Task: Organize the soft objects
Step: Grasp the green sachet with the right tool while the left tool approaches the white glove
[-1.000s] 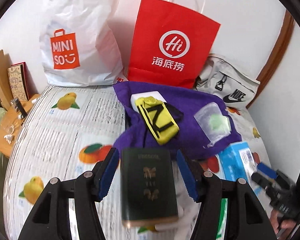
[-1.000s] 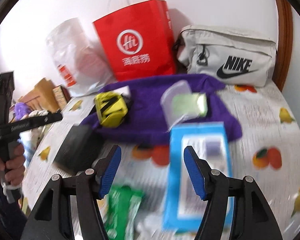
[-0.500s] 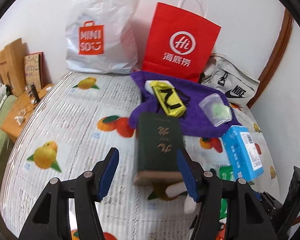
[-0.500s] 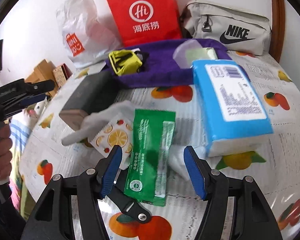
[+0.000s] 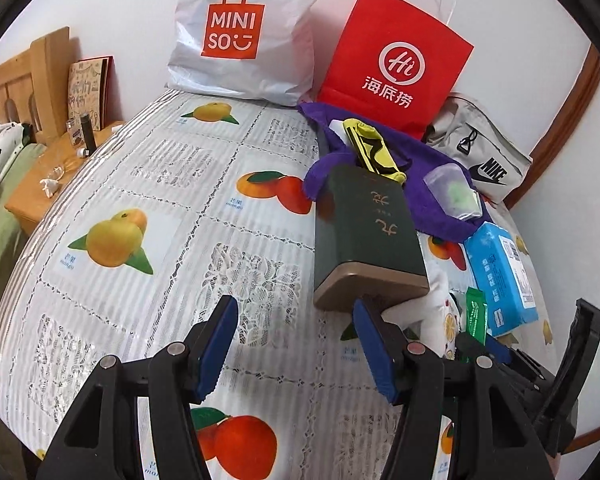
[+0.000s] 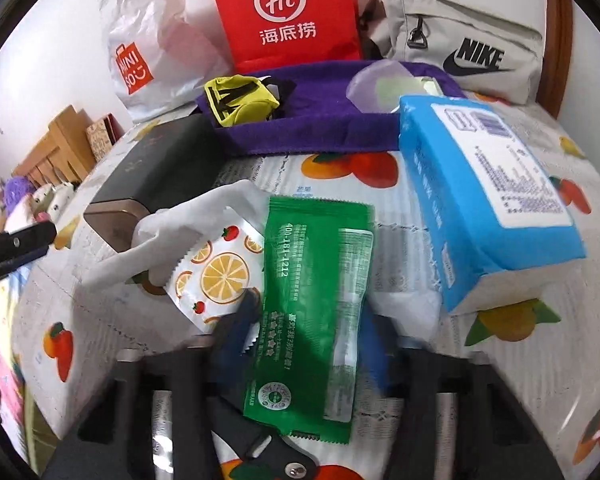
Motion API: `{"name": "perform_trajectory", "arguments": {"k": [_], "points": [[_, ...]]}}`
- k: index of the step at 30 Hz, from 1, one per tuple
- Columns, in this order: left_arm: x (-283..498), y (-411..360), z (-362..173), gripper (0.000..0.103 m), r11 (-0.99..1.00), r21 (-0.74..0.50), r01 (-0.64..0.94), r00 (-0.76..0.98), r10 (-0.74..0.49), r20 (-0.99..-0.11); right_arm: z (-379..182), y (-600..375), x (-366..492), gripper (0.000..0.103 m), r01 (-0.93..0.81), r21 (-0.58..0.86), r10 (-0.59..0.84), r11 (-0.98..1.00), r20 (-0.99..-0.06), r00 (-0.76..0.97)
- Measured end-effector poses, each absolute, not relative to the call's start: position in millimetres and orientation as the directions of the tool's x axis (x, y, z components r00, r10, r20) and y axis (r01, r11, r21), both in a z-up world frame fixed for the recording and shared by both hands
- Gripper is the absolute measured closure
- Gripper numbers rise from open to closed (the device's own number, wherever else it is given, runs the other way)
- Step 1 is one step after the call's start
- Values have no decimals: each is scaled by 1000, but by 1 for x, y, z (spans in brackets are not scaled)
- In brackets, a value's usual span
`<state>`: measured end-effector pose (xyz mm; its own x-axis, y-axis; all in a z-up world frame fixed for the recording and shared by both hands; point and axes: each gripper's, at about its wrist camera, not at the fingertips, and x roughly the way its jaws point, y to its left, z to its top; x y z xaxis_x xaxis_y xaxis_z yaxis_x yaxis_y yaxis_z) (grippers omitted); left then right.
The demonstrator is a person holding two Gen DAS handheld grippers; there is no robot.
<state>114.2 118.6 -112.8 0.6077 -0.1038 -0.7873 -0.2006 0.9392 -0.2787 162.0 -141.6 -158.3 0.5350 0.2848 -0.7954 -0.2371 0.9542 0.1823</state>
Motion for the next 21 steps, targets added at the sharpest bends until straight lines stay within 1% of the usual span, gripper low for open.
{"name": "perform_trajectory", "arguments": {"k": [3, 13, 18, 21], "points": [[112, 116, -112, 45, 941, -281, -189, 605, -114, -788, -152, -146, 158, 67, -237, 214, 312, 947, -779, 543], [110, 78, -110, 44, 952, -293, -87, 600, -184, -778, -119, -165, 132, 67, -267, 265, 374, 927, -709, 597], [121, 53, -113, 43, 945, -327, -25, 589, -250, -768, -112, -183, 121, 67, -271, 261, 376, 926, -689, 620], [130, 40, -116, 43, 951, -310, -16, 590, -242, -770, -114, -196, 116, 67, -264, 245, 359, 933, -694, 624]]}}
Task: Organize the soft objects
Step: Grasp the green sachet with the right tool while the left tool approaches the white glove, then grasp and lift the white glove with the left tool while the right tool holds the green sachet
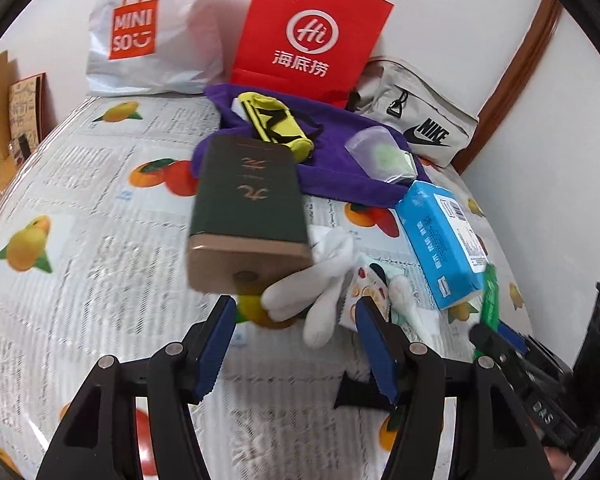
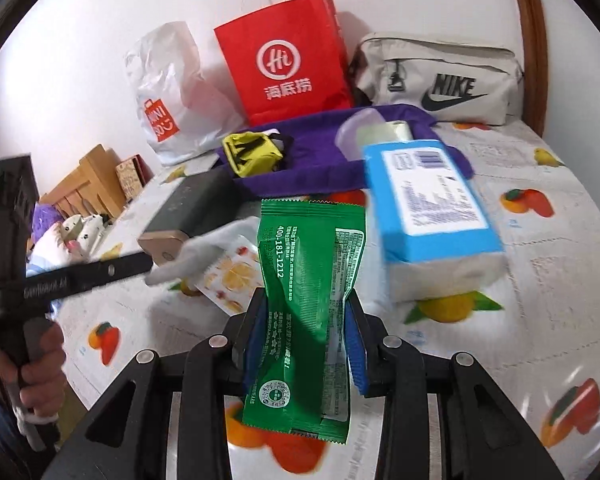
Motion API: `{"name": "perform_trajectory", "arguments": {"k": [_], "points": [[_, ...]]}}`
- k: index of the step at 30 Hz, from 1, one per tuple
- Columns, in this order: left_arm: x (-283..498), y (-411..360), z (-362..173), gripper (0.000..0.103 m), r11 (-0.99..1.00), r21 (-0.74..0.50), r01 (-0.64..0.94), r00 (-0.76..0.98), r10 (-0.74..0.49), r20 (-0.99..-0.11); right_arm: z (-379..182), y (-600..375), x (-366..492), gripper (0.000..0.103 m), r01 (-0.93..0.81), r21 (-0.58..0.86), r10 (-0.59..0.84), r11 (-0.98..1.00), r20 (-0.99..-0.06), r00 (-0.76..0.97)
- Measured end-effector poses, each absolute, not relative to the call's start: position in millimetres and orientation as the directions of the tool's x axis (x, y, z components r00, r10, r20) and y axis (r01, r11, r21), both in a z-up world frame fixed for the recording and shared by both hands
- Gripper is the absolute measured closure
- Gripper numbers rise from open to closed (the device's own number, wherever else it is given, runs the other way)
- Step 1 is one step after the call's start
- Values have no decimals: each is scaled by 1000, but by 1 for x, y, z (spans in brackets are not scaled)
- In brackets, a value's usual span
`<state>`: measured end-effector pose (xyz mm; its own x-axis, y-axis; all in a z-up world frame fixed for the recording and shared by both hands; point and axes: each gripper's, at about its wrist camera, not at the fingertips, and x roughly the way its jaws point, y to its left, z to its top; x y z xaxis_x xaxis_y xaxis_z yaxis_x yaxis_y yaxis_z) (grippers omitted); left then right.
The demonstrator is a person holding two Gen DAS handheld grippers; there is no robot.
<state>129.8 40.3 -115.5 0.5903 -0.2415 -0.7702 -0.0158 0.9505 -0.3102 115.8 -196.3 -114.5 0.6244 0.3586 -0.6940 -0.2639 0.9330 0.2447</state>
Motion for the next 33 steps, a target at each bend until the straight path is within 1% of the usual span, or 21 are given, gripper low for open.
{"name": "perform_trajectory", "arguments": {"k": [6, 8, 11, 13, 15, 16, 18, 19, 20, 21, 23, 28, 33], "points": [[147, 25, -130, 44, 954, -298, -25, 570, -231, -789, -126, -227, 109, 67, -233, 279, 363, 932, -699, 616], [150, 23, -133, 45, 955, -295, -28, 563, -229, -794, -130, -234, 109, 67, -233, 272, 358, 934, -705, 613], [155, 17, -138, 45, 966, -257, -36, 546, -197, -814, -139, -243, 109, 67, -221, 259, 341, 940, -718, 607], [157, 17, -140, 47, 968, -248, -49, 541, -182, -821, -145, -249, 108, 67, -211, 254, 330, 944, -731, 598], [158, 18, -142, 54, 963, -263, -60, 536, -191, -822, -151, -256, 107, 67, -197, 237, 308, 951, -744, 593], [160, 18, -143, 56, 962, -264, -66, 535, -189, -823, -153, -259, 106, 67, -188, 228, 295, 955, -749, 593], [162, 17, -146, 67, 960, -273, -61, 528, -200, -825, -157, -264, 106, 67, -175, 227, 287, 958, -757, 588], [163, 16, -147, 69, 959, -279, -54, 526, -210, -824, -158, -267, 105, 67, -170, 229, 285, 959, -759, 586], [162, 16, -147, 79, 957, -288, -46, 529, -221, -819, -158, -269, 105, 67, -165, 229, 282, 959, -759, 587], [161, 16, -146, 86, 955, -294, -43, 532, -227, -816, -158, -269, 105, 67, -164, 229, 281, 960, -758, 588], [159, 16, -143, 92, 953, -301, -32, 537, -237, -810, -158, -270, 104, 67, -162, 225, 277, 961, -758, 591], [142, 17, -119, 93, 947, -320, 16, 583, -269, -767, -157, -269, 103, 67, -161, 223, 275, 961, -755, 595], [127, 28, -94, 93, 942, -334, 21, 634, -271, -724, -157, -265, 101, 67, -160, 223, 274, 962, -754, 597]]}}
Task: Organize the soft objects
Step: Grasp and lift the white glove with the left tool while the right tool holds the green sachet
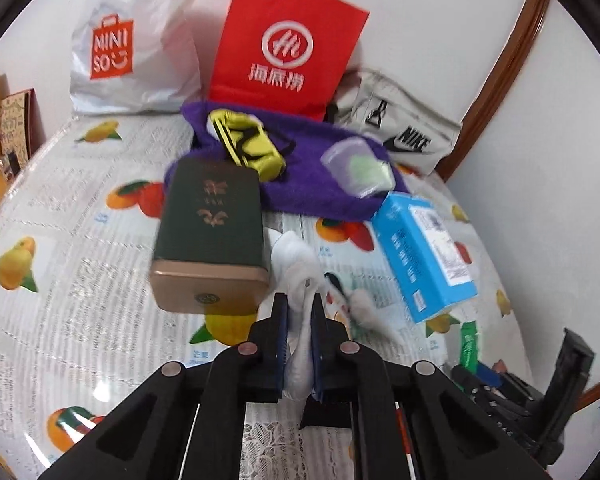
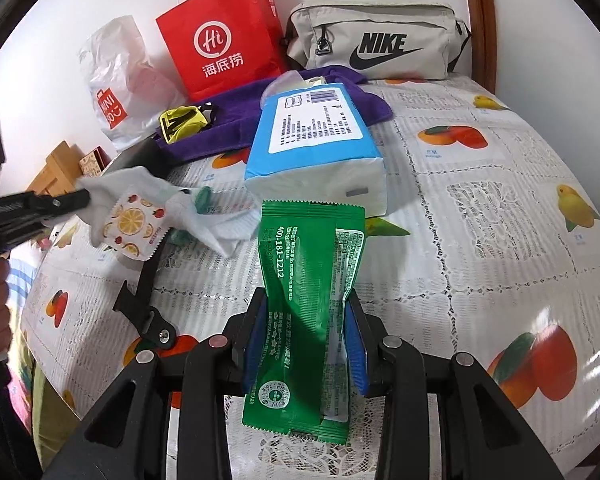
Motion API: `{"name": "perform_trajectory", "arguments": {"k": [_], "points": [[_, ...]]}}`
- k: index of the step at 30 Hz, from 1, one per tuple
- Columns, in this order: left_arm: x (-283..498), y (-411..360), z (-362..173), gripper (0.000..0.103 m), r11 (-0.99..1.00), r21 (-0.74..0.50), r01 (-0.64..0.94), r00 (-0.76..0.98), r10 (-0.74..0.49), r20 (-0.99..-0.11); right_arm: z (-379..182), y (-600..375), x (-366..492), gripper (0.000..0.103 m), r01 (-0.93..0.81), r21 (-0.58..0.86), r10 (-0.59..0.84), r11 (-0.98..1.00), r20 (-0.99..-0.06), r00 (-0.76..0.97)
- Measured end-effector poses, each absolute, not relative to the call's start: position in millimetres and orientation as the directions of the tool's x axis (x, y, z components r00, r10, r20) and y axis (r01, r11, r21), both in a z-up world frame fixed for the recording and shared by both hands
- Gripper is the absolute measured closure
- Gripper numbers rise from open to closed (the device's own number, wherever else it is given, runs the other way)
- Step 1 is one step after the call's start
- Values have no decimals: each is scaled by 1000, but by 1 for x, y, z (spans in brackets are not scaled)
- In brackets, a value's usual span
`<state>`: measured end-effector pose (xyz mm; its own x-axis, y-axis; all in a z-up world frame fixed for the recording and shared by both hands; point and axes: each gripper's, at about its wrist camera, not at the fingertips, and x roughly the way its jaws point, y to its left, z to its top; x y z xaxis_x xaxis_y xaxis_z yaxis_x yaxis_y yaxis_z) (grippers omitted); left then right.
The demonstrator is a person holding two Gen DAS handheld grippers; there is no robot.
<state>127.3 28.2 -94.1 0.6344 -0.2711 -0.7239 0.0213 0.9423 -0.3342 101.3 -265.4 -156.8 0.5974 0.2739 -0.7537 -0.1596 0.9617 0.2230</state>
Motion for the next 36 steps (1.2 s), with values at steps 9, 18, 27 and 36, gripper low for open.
{"name": "perform_trajectory", "arguments": {"k": [9, 18, 27, 36], "points": [[119, 44, -60, 93, 936, -350, 28, 698, -269, -663, -150, -263, 101, 67, -163, 219, 273, 962, -746, 607], [105, 67, -45, 93, 934, -357, 1, 734, -243, -635, -145, -267, 101, 67, -150, 194, 245, 969, -752, 612], [72, 89, -54, 93, 933, -358, -40, 713, -225, -664, -148, -270, 104, 67, -140, 185, 231, 973, -760, 607], [82, 93, -90, 88, 949, -299, -101, 648, -165, -744, -155, -260, 105, 67, -159, 174, 234, 972, -776, 585]]}}
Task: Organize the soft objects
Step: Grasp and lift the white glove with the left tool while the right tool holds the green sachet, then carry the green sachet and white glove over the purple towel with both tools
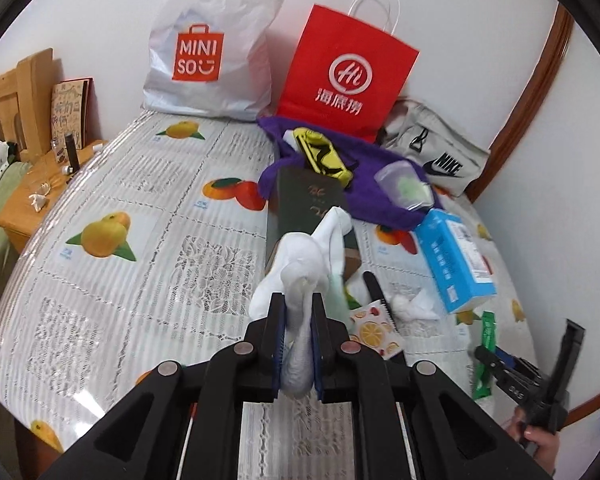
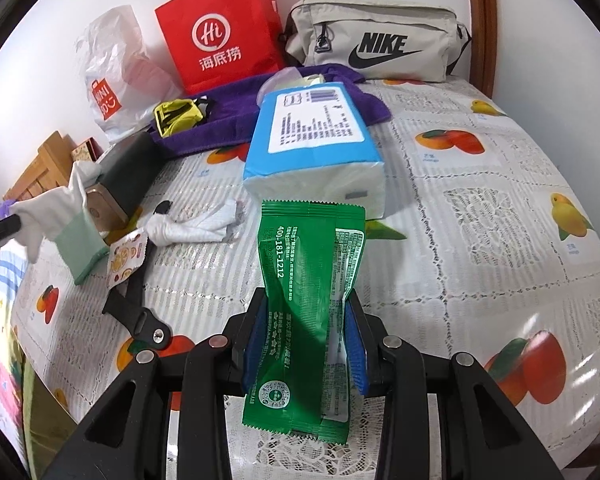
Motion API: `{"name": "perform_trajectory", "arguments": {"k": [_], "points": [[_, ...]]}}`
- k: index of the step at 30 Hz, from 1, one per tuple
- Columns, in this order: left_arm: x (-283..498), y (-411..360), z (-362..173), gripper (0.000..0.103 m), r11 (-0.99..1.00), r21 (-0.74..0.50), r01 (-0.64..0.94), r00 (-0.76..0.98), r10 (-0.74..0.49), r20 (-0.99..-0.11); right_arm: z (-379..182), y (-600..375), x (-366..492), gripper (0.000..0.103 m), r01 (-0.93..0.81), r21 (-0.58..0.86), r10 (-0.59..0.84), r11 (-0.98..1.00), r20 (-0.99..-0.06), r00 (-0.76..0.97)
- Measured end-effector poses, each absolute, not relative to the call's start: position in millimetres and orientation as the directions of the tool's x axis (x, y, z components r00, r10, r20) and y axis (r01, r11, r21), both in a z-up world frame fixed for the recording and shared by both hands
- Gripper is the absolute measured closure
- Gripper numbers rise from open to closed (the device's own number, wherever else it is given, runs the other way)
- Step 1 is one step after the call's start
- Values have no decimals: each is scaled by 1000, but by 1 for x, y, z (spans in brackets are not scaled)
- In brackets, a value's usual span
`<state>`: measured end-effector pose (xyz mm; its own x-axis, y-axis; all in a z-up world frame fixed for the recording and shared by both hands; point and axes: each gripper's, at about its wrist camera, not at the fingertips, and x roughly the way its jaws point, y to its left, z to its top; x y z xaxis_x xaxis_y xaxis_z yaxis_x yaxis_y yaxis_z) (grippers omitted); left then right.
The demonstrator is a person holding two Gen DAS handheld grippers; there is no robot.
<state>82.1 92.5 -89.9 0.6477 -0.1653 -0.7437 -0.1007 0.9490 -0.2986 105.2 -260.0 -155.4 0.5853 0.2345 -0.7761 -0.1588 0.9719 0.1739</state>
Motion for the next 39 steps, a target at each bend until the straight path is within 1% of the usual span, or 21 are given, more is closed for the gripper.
{"name": "perform_trajectory", "arguments": {"k": [2, 4, 5, 6, 8, 9, 12, 18, 20, 23, 26, 30, 33, 39], "points": [[90, 87, -98, 84, 953, -284, -104, 630, -157, -760, -157, -258, 105, 67, -159, 170, 231, 973, -781, 580], [99, 79, -106, 73, 957, -276, -88, 614, -166, -771, -158, -258, 106, 67, -159, 171, 232, 972, -783, 578], [101, 75, -109, 63, 960, -268, -81, 610, -165, -775, -158, -258, 106, 67, -158, 170, 230, 973, -784, 576], [105, 70, -113, 56, 964, -256, -73, 605, -161, -780, -158, -258, 106, 67, -158, 169, 230, 973, -786, 574], [110, 63, -119, 52, 967, -248, -61, 599, -164, -784, -160, -258, 107, 67, -159, 169, 230, 973, -789, 570], [113, 58, -124, 48, 969, -242, -55, 590, -164, -790, -160, -258, 108, 67, -158, 169, 230, 973, -790, 568], [120, 47, -136, 43, 977, -207, -52, 569, -141, -810, -164, -257, 110, 67, -158, 170, 230, 973, -797, 559], [127, 38, -151, 43, 988, -146, -58, 551, -90, -830, -167, -256, 112, 66, -166, 162, 228, 973, -795, 561], [128, 34, -153, 43, 992, -115, -50, 554, -68, -829, -167, -255, 113, 67, -170, 157, 227, 973, -794, 563], [129, 34, -156, 66, 992, -118, -33, 555, -80, -828, -168, -256, 112, 68, -171, 153, 224, 973, -793, 567], [127, 39, -155, 78, 989, -149, -21, 561, -112, -820, -166, -256, 110, 69, -172, 151, 223, 973, -791, 570], [121, 47, -149, 87, 980, -200, -23, 574, -151, -805, -160, -256, 108, 70, -179, 143, 222, 973, -783, 581], [115, 51, -140, 89, 976, -217, -18, 592, -165, -789, -154, -256, 107, 70, -184, 142, 225, 973, -776, 589], [102, 60, -113, 90, 969, -247, -7, 638, -186, -747, -134, -255, 99, 70, -217, 144, 250, 965, -749, 614]]}}
